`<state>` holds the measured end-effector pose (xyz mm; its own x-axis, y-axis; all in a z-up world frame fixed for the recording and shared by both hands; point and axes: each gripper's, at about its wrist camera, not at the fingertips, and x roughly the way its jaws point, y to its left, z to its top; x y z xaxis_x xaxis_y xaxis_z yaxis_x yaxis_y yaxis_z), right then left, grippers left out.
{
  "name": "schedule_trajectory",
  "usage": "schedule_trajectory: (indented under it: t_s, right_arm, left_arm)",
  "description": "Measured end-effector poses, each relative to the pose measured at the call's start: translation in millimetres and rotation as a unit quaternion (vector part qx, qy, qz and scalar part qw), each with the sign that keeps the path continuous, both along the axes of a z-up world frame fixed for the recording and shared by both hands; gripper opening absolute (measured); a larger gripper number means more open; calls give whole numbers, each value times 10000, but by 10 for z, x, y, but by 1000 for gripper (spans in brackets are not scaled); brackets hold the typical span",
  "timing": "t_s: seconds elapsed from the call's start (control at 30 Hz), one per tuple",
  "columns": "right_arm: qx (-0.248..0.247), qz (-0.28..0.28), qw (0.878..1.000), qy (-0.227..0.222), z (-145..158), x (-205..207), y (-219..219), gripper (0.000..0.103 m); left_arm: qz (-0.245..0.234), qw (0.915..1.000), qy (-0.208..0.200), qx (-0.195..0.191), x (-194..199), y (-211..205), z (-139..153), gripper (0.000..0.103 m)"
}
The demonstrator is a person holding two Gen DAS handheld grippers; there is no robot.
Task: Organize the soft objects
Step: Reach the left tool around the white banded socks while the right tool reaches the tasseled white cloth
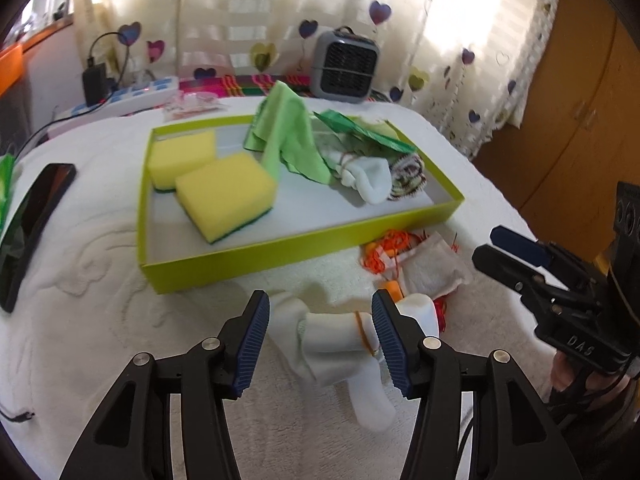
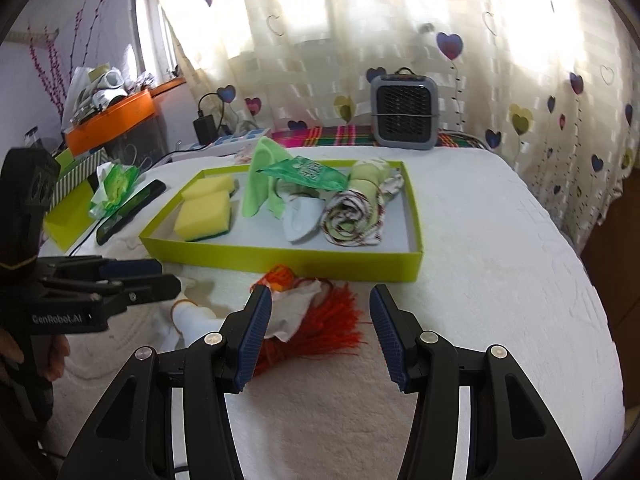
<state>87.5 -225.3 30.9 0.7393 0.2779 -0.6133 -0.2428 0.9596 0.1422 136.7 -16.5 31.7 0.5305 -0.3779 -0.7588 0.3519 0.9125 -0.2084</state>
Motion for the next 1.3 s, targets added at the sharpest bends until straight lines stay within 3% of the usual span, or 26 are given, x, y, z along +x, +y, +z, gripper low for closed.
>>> schedule_trajectory:
  t_s: [0.17, 0.4, 0.67, 1.13, 1.3]
  right_arm:
    - [31, -105, 9999, 88, -36, -39, -69, 52]
    - [86, -184, 9997, 141, -55, -72, -120, 52]
    - [158, -27, 9997, 200, -66, -52, -65, 52]
    - [151, 499, 9986, 2, -10, -63, 162, 52]
    - [112, 552, 9984, 95, -22, 67, 217, 53]
  left_arm:
    - [-215, 9996, -138, 94, 19, -79, 38, 53]
    - [-831, 9964, -8, 156, 5, -215, -15, 54]
    - [-987, 9951, 0, 39, -124, -159, 0, 54]
    - [-1299, 9905, -81, 450, -349, -210, -82, 56]
    - [-1207, 9921, -48, 335, -307, -180, -96, 56]
